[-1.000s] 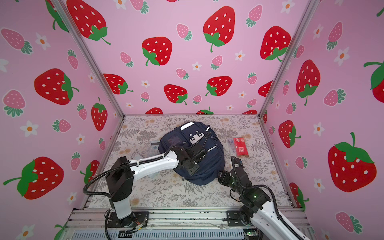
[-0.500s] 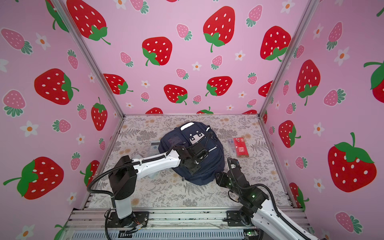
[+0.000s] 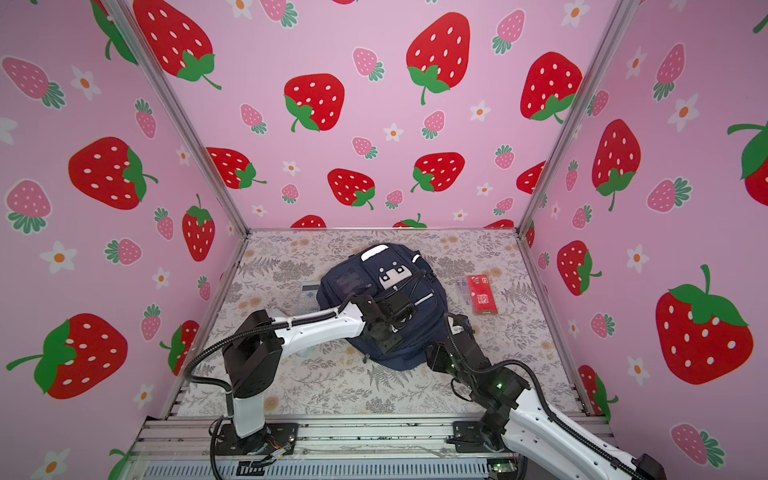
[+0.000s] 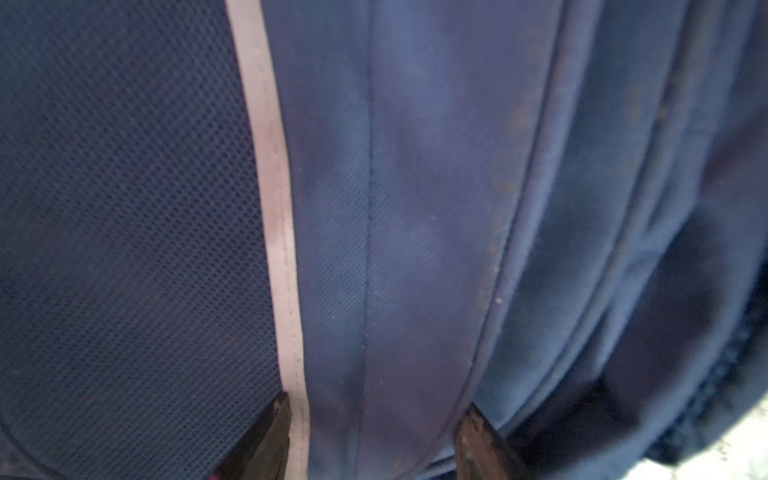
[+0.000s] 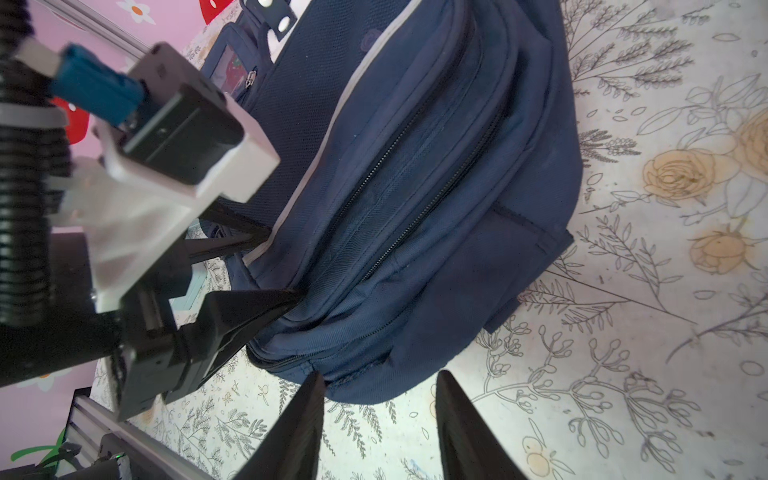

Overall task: Pack the student bag
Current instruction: 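Grasp the backpack's zipper pull with the right gripper while the left holds the bag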

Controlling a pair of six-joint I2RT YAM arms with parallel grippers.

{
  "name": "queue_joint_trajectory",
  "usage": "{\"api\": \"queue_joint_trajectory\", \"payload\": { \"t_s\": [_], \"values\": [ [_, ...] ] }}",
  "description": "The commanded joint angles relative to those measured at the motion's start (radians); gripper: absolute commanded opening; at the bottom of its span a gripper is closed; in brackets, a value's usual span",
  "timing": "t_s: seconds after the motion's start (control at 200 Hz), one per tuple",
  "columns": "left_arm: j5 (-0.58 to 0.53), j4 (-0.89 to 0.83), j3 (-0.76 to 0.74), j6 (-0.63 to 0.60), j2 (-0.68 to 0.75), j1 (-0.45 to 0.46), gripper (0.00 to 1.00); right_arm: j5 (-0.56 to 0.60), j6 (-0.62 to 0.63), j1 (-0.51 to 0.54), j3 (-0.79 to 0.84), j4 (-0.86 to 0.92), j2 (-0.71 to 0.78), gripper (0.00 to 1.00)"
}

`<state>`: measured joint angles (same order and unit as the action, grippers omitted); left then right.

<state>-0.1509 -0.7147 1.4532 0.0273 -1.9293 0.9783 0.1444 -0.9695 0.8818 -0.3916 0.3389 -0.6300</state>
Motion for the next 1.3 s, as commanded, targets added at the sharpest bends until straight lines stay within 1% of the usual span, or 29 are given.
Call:
{"api": "queue_joint_trajectory", "payload": {
  "t_s": [0.0, 0.065, 0.165, 0.215, 0.24, 0.25, 0.27, 0.385, 0.51, 0.645, 0.73, 0.83, 0.92, 0.97, 1.055, 1.171, 1.291],
  "values": [
    [-0.083, 0.023, 0.025, 0.009, -0.023, 0.001, 0.48, 0.046, -0.024, 0.030, -0.026, -0.033, -0.017, 0.45],
    [-0.102, 0.030, 0.031, 0.012, -0.014, -0.003, 0.34, 0.062, -0.031, 0.054, -0.027, -0.046, -0.034, 0.45],
    [-0.091, 0.049, 0.039, 0.008, 0.016, -0.013, 0.13, 0.095, -0.032, 0.100, -0.043, -0.059, -0.072, 0.44],
    [-0.081, 0.058, 0.044, 0.005, 0.031, -0.017, 0.07, 0.117, -0.031, 0.126, -0.056, -0.066, -0.094, 0.44],
    [-0.071, 0.059, 0.048, 0.003, 0.039, -0.020, 0.07, 0.129, -0.029, 0.143, -0.062, -0.070, -0.103, 0.43],
    [-0.067, 0.059, 0.050, 0.003, 0.042, -0.022, 0.03, 0.134, -0.028, 0.149, -0.066, -0.070, -0.109, 0.43],
    [-0.059, 0.060, 0.055, 0.004, 0.047, -0.024, 0.00, 0.144, -0.027, 0.163, -0.071, -0.074, -0.118, 0.43],
    [0.022, 0.060, 0.083, 0.016, 0.081, -0.049, 0.00, 0.196, -0.020, 0.250, -0.104, -0.114, -0.176, 0.43],
    [0.154, 0.071, 0.112, 0.063, 0.120, -0.090, 0.00, 0.236, -0.009, 0.341, -0.135, -0.188, -0.270, 0.42],
    [0.330, 0.115, 0.104, 0.127, 0.159, -0.145, 0.00, 0.219, 0.028, 0.398, -0.179, -0.279, -0.434, 0.41],
    [0.398, 0.136, 0.091, 0.152, 0.169, -0.173, 0.00, 0.185, 0.043, 0.410, -0.200, -0.335, -0.520, 0.41],
    [0.432, 0.150, 0.076, 0.164, 0.173, -0.189, 0.00, 0.183, 0.027, 0.411, -0.229, -0.351, -0.615, 0.41],
    [0.447, 0.165, 0.059, 0.174, 0.174, -0.198, 0.00, 0.216, 0.003, 0.409, -0.252, -0.356, -0.690, 0.45],
    [0.462, 0.178, 0.048, 0.184, 0.174, -0.204, 0.00, 0.234, 0.003, 0.403, -0.273, -0.361, -0.731, 0.45],
    [0.487, 0.200, 0.028, 0.205, 0.173, -0.214, 0.00, 0.249, -0.015, 0.387, -0.309, -0.366, -0.799, 0.44],
    [0.490, 0.219, 0.006, 0.221, 0.171, -0.219, 0.00, 0.252, -0.027, 0.371, -0.352, -0.370, -0.877, 0.40],
    [0.497, 0.233, -0.008, 0.231, 0.168, -0.220, 0.00, 0.320, -0.059, 0.364, -0.391, -0.331, -0.932, 0.40]
  ]
}}
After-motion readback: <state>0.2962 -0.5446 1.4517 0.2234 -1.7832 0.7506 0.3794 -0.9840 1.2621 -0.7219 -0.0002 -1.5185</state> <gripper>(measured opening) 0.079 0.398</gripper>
